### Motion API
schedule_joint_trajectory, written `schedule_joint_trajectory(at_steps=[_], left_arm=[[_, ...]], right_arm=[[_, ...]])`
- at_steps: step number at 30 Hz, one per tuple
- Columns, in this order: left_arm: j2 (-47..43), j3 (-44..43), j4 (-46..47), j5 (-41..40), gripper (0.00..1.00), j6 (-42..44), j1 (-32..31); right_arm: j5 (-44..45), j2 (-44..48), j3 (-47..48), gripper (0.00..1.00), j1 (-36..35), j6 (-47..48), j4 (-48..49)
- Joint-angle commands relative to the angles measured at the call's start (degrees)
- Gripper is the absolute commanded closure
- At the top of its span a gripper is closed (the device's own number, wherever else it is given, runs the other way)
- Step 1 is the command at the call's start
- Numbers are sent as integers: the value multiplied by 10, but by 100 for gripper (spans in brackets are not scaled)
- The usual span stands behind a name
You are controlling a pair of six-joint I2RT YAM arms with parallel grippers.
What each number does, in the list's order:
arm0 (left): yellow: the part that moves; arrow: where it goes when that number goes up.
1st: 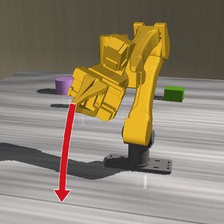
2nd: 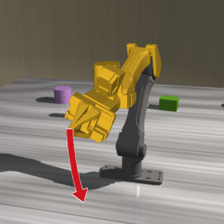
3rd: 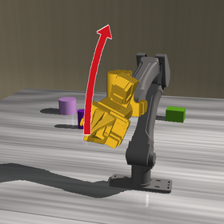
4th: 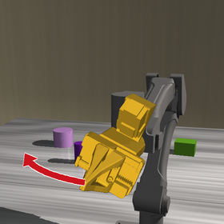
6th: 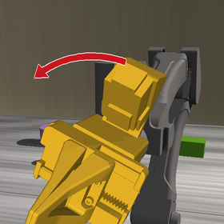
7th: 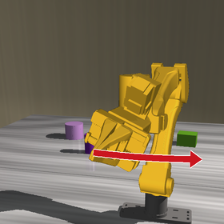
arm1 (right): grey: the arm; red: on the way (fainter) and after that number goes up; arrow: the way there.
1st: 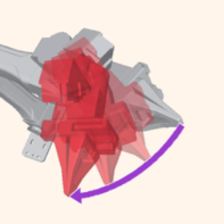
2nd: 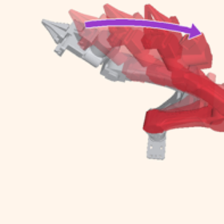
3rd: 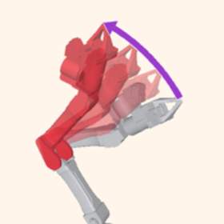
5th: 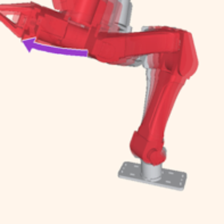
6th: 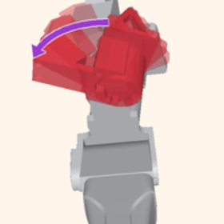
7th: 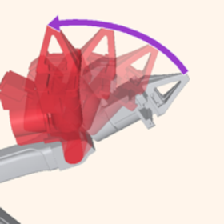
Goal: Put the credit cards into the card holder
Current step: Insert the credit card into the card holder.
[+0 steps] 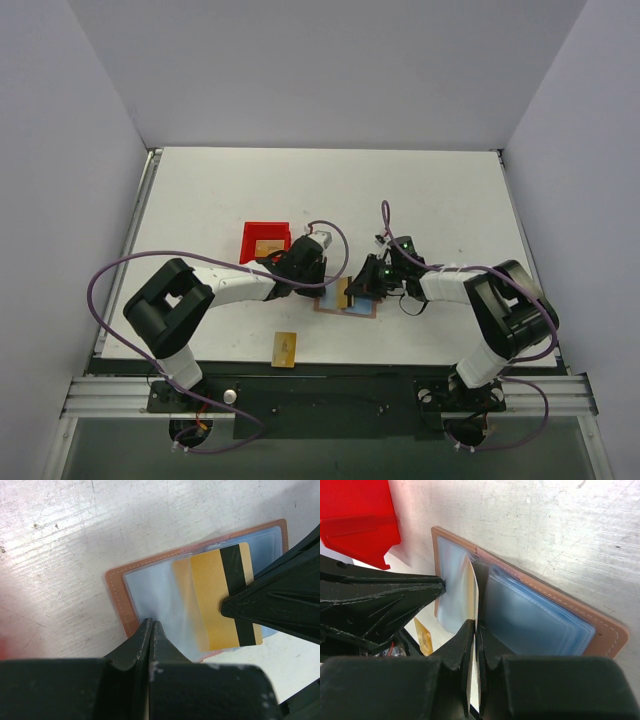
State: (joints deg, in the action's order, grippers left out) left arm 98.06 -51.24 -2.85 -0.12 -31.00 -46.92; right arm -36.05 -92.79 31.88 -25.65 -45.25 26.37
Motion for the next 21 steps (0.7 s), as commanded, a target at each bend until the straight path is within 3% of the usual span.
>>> schedule_joint_trajectory(at_steps=[1, 21], left_arm=[[14, 4, -15, 1, 100, 3, 2], [5, -2, -23, -5, 100, 2, 2]], right_arm=[[43, -18, -3, 100, -21, -5, 18], [35, -73, -17, 100, -45, -48, 95]])
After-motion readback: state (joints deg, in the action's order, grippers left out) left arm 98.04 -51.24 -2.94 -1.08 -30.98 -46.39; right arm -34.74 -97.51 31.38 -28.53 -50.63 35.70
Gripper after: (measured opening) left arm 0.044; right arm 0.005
